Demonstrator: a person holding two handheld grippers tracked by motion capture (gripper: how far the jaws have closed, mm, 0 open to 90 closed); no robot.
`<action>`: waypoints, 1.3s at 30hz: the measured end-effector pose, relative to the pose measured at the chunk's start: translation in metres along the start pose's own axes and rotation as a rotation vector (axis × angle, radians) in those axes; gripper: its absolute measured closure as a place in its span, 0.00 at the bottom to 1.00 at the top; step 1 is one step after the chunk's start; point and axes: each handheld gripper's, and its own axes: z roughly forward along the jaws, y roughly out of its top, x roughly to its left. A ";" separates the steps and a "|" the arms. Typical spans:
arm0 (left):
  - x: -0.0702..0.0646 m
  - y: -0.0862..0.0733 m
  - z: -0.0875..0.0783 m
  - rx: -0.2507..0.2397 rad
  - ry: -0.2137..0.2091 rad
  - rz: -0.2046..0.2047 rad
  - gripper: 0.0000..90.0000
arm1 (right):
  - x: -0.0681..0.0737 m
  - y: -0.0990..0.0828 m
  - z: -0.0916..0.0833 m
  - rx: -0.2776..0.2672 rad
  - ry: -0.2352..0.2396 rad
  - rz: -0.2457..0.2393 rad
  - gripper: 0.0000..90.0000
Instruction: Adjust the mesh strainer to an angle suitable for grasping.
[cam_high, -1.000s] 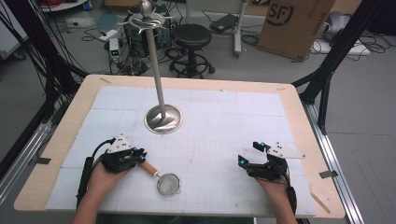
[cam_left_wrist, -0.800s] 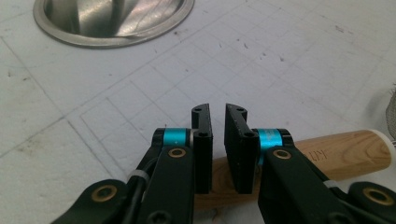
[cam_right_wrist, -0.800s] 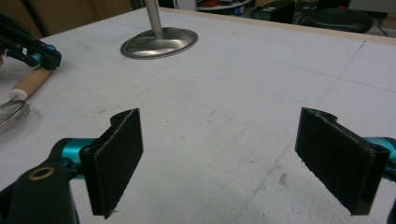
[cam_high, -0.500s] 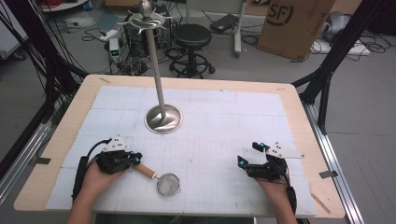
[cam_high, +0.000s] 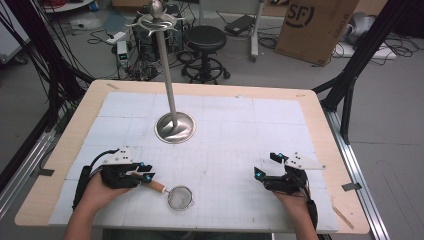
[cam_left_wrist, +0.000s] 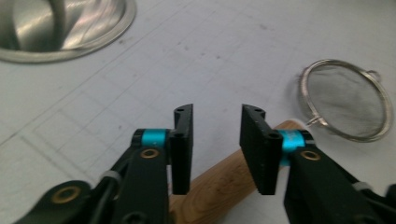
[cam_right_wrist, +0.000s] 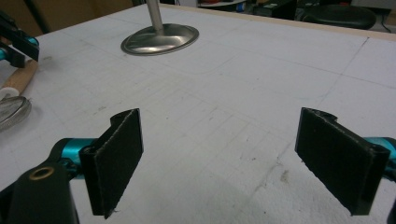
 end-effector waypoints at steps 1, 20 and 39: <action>-0.002 0.002 -0.001 -0.009 -0.023 0.017 0.68 | 0.000 0.000 0.000 -0.001 0.000 -0.003 0.16; -0.018 0.004 0.011 0.094 -0.145 0.160 0.48 | 0.000 -0.001 0.001 0.019 0.003 -0.006 0.16; -0.031 0.009 0.027 0.174 -0.113 0.242 0.54 | 0.001 -0.001 0.002 0.026 -0.006 -0.009 0.16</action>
